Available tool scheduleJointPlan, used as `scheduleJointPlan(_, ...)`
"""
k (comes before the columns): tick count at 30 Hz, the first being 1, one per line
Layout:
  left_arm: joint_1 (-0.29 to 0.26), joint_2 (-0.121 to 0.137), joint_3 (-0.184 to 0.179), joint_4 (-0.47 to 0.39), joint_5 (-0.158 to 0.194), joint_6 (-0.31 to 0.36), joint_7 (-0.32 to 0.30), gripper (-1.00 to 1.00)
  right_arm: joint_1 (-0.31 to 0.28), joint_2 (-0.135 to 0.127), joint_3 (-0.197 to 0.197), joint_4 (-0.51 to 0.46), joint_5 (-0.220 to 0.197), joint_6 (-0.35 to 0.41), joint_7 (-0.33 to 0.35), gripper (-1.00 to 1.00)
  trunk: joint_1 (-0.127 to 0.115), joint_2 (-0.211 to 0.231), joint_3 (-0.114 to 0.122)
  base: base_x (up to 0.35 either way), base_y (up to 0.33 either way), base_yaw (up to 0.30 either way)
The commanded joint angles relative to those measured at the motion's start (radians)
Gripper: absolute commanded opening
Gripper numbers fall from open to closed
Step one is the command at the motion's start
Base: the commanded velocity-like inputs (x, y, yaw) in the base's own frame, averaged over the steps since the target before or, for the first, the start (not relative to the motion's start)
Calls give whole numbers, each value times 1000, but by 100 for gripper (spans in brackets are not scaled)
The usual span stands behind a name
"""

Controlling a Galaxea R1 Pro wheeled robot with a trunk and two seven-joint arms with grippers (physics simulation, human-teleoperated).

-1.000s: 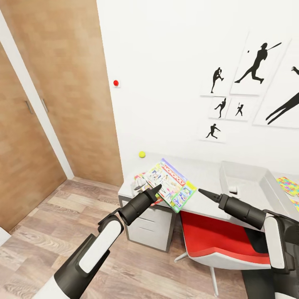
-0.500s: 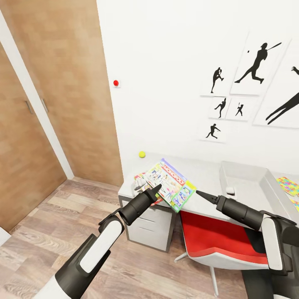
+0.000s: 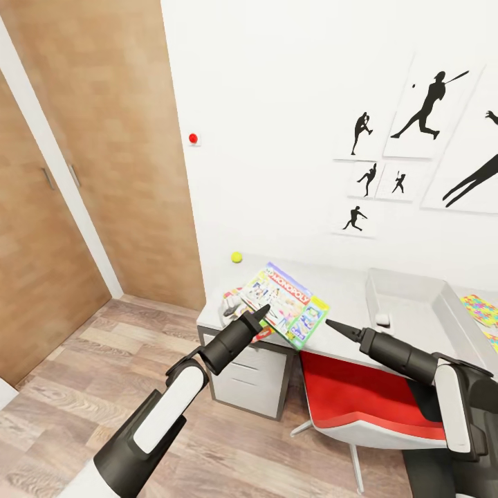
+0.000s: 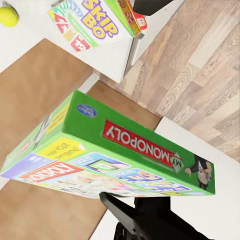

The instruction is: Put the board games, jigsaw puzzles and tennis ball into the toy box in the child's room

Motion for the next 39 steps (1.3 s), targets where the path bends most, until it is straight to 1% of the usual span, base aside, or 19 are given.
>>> scheduleJointPlan(1,-1,0,-1,0,12,3,-1,-100,-1,0,-1,0,4,3,6,100,1,-2,-2,0,0,0)
scheduleJointPlan(12,0,-9,-2,0,20,1,-1,-100,-4,2,11,1,5,3,4,100,1,-2,-2,0,0,0)
scheduleJointPlan(15,0,-12,-2,0,19,1,-1,-100,-5,6,17,0,5,3,3,100,1,-2,-2,0,0,0)
scheduleJointPlan(19,0,-21,-2,9,18,1,-1,-100,-10,23,25,1,7,3,2,100,1,-2,-2,0,0,0)
scheduleJointPlan(22,0,-27,-2,17,17,0,-1,-100,-12,28,27,1,8,3,1,100,1,-2,-2,0,0,0)
scheduleJointPlan(32,-1,-43,-2,41,14,-1,-1,-100,-18,36,31,4,10,3,-1,100,1,-2,-2,0,0,0)
scheduleJointPlan(39,-1,-48,-3,46,12,-1,-1,-100,-20,38,32,8,10,3,-1,100,1,-2,-2,0,0,0)
